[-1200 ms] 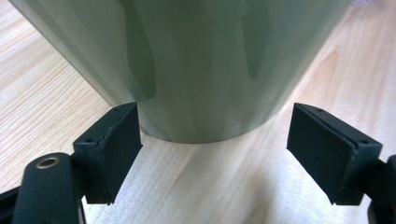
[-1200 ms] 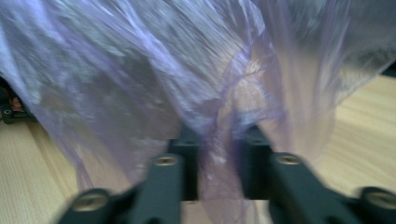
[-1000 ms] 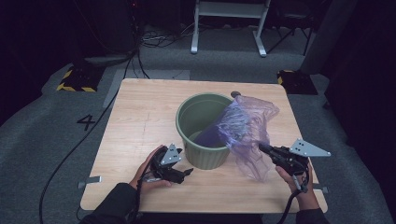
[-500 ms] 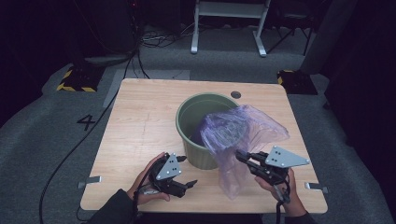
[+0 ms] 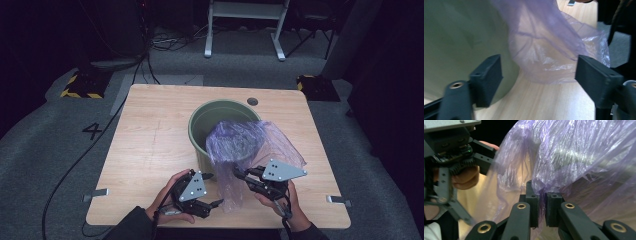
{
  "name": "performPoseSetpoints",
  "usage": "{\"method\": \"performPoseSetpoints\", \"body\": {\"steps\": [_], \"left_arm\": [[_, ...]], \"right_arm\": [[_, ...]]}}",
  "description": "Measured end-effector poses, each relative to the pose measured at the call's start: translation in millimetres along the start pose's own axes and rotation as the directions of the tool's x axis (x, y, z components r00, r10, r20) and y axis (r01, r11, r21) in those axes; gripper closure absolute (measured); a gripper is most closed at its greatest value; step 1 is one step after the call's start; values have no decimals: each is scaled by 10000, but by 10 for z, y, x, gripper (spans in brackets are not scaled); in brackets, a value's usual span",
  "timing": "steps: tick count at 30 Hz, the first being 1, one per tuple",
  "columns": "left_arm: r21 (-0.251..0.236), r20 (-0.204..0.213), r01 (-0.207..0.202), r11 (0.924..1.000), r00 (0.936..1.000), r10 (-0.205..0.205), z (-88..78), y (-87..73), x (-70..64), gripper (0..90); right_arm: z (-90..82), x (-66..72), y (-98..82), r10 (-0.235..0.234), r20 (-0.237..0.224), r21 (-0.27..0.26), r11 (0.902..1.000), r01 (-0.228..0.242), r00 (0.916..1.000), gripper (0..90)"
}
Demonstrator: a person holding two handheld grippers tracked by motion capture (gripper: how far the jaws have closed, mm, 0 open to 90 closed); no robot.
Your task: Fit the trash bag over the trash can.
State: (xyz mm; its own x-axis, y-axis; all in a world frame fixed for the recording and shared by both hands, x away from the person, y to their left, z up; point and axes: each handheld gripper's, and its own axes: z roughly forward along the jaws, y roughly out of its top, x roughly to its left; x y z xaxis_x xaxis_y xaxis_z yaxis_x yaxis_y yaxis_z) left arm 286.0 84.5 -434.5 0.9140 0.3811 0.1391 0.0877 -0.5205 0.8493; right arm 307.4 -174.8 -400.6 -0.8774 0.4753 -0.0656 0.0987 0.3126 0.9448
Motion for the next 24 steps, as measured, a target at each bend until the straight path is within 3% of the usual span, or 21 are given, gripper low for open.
{"method": "performPoseSetpoints", "body": {"steps": [3, 8, 13, 17, 21, 24], "left_arm": [[240, -221, -159, 9996, 9996, 165, 56, 16, -19, 361], [245, -165, -378, 9990, 9991, 382, 95, 17, -3, 648], [195, -342, -338, 9992, 9988, 345, 86, -4, 62, 856], [-2, -376, -157, 9999, 9992, 157, 43, -23, 118, 894], [-107, -333, -155, 9998, 9993, 151, 44, -19, 147, 897], [-56, -338, -134, 9999, 9993, 132, 48, -20, 153, 898]], "right_arm": [[31, 20, 0, -3, -94, 7, 10000, 3, 10000, 842], [56, 39, 2, -32, -200, -15, 10000, 32, 9998, 816], [-20, 55, 14, -300, -262, -241, 9993, 293, 9992, 640], [-193, 20, 2, -570, 34, -370, 9977, 571, 9984, 554], [-356, -10, -35, -443, 52, -452, 9980, 445, 9990, 477], [-411, 34, -38, -811, 345, -289, 9962, 821, 9961, 406]]}}
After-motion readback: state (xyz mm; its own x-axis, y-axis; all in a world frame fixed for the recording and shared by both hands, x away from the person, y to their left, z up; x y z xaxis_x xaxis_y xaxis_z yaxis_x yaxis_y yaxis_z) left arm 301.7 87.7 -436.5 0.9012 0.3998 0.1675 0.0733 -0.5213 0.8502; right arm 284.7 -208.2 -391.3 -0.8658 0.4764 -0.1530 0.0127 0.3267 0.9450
